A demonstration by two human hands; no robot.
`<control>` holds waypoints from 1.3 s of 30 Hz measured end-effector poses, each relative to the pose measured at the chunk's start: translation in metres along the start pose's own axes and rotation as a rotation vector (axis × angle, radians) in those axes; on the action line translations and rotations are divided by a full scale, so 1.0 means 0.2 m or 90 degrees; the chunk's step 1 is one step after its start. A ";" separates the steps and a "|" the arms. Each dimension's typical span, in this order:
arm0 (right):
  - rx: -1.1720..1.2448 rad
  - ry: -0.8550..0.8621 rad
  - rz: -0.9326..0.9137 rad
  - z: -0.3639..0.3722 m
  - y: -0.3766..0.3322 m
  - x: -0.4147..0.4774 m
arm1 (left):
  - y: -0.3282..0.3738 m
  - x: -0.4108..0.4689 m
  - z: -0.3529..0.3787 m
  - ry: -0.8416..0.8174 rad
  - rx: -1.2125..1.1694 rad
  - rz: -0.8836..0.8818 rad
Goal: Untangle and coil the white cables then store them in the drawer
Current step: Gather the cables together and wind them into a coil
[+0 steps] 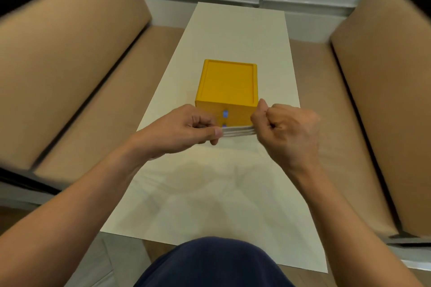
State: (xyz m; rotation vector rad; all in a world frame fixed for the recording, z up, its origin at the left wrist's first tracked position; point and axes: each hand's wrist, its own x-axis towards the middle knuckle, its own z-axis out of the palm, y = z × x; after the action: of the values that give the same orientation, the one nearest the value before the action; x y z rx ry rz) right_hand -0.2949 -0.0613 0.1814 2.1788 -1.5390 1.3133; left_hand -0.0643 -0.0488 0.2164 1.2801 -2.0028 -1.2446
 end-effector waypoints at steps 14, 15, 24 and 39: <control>0.553 -0.588 0.285 -0.13 0.17 -0.04 | -0.02 0.05 -0.09 -0.020 0.066 0.011; 0.538 -0.606 0.286 -0.14 0.16 -0.04 | -0.02 0.04 -0.09 -0.032 0.068 0.012; 0.252 -0.687 0.209 -0.19 0.09 0.02 | -0.05 0.00 -0.08 -0.064 0.069 -0.010; 0.401 -0.594 0.229 -0.19 -0.02 -0.02 | -0.06 -0.03 -0.12 -0.249 0.026 -0.093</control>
State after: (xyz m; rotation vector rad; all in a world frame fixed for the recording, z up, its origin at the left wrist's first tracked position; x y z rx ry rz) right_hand -0.3130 -0.0362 0.2021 3.3604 -2.0884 0.9647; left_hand -0.0377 -0.0554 0.2182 1.2997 -2.2397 -1.6370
